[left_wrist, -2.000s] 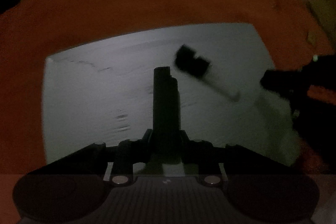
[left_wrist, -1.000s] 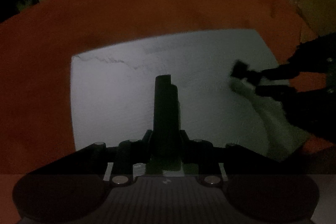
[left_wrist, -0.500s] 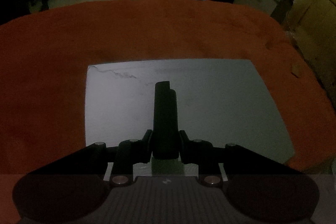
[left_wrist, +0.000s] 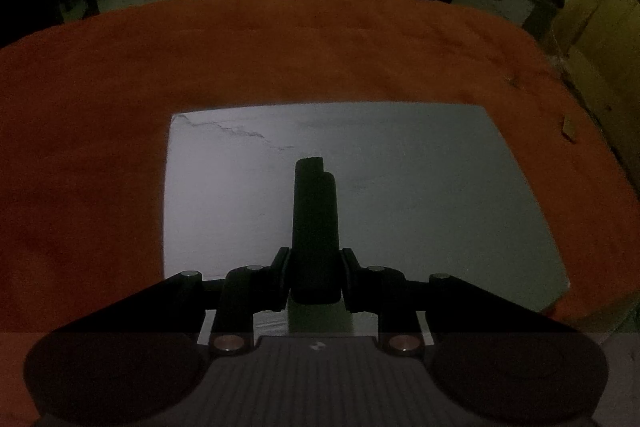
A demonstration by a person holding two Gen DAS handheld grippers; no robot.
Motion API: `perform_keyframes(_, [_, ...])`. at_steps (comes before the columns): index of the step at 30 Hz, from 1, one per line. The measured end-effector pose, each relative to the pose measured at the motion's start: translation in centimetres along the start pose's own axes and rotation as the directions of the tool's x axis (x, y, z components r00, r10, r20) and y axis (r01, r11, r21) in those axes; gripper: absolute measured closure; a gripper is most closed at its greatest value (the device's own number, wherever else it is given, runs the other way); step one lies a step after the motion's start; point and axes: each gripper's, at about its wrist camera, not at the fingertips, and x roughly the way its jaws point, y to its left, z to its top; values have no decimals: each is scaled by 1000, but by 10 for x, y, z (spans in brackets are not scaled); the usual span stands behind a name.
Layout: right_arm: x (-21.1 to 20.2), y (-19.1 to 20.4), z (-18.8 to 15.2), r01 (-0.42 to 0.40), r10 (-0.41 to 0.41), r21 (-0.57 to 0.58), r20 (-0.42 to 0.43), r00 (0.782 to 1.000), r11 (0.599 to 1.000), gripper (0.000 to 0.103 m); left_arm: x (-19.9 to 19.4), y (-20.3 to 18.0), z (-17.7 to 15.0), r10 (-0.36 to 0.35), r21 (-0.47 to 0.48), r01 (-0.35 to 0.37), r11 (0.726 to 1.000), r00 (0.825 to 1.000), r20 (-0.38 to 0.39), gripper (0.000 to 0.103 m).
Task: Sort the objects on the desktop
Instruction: 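Lift the marker with the left tool while the right tool carries the pen over the box, then lower both tools into the box and open them to release marker and pen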
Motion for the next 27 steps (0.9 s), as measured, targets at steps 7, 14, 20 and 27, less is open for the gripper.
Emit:
perform_keyframes(7, [64,-6,-56,94,-95,-17,-182,979,995,82,-6,-11,2,24,54,-25,998,999,21,82])
perform_keyframes(14, [72,-16,-59,106,-101,11,-214,972,994,80,-44,-31,1,-11,142,-8,990,991,130,82])
perform_keyframes(20, [58,-23,-66,83,-75,30,-208,975,996,79,-86,-50,-23,-80,179,42,983,975,209,82])
perform_keyframes(27, [53,-26,-72,81,-71,36,-215,974,996,74,-111,-73,-78,-81,143,75,987,996,39,82])
